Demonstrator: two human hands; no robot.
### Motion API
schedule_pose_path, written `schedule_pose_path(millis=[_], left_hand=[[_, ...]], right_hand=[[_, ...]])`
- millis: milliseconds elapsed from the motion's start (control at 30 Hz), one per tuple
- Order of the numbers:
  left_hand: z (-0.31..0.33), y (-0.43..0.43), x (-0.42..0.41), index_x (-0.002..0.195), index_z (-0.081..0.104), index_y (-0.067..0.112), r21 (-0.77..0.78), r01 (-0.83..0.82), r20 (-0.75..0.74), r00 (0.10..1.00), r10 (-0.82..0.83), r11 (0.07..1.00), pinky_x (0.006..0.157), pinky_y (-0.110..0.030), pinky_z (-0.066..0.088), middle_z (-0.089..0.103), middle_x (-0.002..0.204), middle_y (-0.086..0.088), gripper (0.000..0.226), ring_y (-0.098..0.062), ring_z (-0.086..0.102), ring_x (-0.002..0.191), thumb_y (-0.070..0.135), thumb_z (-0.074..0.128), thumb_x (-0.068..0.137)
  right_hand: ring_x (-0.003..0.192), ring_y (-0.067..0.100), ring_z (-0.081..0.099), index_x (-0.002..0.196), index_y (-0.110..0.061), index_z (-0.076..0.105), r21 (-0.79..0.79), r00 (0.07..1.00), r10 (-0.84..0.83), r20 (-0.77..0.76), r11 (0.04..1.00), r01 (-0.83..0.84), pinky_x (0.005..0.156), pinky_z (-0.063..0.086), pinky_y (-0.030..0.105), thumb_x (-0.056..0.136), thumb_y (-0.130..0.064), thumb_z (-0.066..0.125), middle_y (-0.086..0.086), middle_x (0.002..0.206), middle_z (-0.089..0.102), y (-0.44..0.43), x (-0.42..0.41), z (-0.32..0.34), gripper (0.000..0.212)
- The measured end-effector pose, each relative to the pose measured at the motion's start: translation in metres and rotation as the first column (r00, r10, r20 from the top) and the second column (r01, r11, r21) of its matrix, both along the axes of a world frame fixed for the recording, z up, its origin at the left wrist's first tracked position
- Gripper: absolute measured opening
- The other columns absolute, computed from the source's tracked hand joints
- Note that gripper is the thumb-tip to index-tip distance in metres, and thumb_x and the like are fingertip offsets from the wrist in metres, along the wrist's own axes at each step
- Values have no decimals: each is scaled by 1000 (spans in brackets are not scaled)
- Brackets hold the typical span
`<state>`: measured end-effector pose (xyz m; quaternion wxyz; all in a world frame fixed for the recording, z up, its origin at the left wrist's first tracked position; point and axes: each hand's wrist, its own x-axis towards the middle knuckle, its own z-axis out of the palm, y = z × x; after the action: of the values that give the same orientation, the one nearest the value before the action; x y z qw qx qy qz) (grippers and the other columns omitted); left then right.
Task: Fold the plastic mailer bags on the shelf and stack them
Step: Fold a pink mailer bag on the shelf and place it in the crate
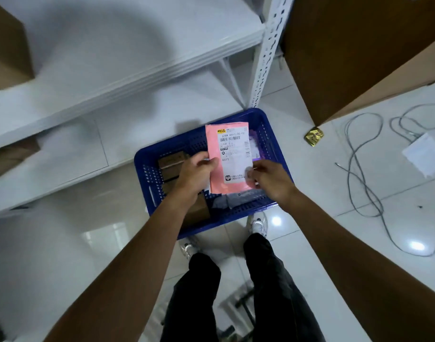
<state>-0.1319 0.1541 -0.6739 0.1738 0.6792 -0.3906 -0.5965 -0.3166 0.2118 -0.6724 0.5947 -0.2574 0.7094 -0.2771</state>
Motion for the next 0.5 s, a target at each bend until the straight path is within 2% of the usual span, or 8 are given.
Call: schedule_pose_path(millis=[67, 100, 167, 267, 400, 500], left_hand=[[-20, 2, -5, 116, 69, 21, 20, 2, 17, 1000, -3, 1000, 67, -13, 52, 71, 101, 13, 20, -2, 67, 87, 20, 66, 97], [-32, 3, -7, 117, 69, 21, 37, 10, 21, 1000, -11, 999, 66, -13, 51, 71, 102, 12, 20, -2, 67, 87, 20, 65, 97], [-52, 5, -11, 116, 69, 20, 62, 32, 14, 999, -33, 998, 75, -19, 57, 72, 107, 7, 19, -7, 70, 92, 21, 65, 97], [-86, 2, -18, 121, 70, 18, 75, 93, 37, 995, -96, 993, 91, -34, 58, 72, 115, 0, 25, -16, 70, 100, 24, 65, 97], [-129, -6, -35, 116, 70, 19, 89, 196, 42, 979, -200, 977, 92, -36, 57, 71, 114, 0, 19, -17, 70, 100, 24, 62, 99], [-162, -12, -44, 119, 68, 17, 87, 211, 53, 975, -216, 974, 87, -30, 58, 70, 109, 2, 20, -14, 69, 95, 20, 61, 100]], right_hand=[[82, 19, 69, 86, -15, 69, 23, 1000, 19, 0, 1000, -19, 85, 59, 40, 92, -12, 64, 9, 94, 75, 4, -5, -31, 9], [88, 21, 71, 90, -16, 70, 32, 999, 35, -5, 999, -35, 87, 59, 43, 92, -16, 66, 6, 98, 75, 5, -7, -46, 4], [93, 23, 72, 98, -15, 70, 46, 999, 31, -26, 998, -30, 87, 59, 46, 92, -22, 67, 3, 101, 75, 8, -13, -70, 10], [93, 24, 71, 105, -15, 68, 74, 997, 30, -69, 997, -25, 86, 60, 45, 94, -19, 64, 4, 104, 73, 8, -20, -107, 12], [93, 22, 69, 112, -14, 67, 125, 993, 11, -114, 992, 3, 83, 61, 45, 95, -11, 59, 2, 104, 71, 11, -31, -153, 19], [94, 21, 69, 116, -14, 67, 135, 990, 27, -140, 991, -7, 82, 61, 40, 94, -8, 54, 1, 107, 72, 8, -37, -186, 26]])
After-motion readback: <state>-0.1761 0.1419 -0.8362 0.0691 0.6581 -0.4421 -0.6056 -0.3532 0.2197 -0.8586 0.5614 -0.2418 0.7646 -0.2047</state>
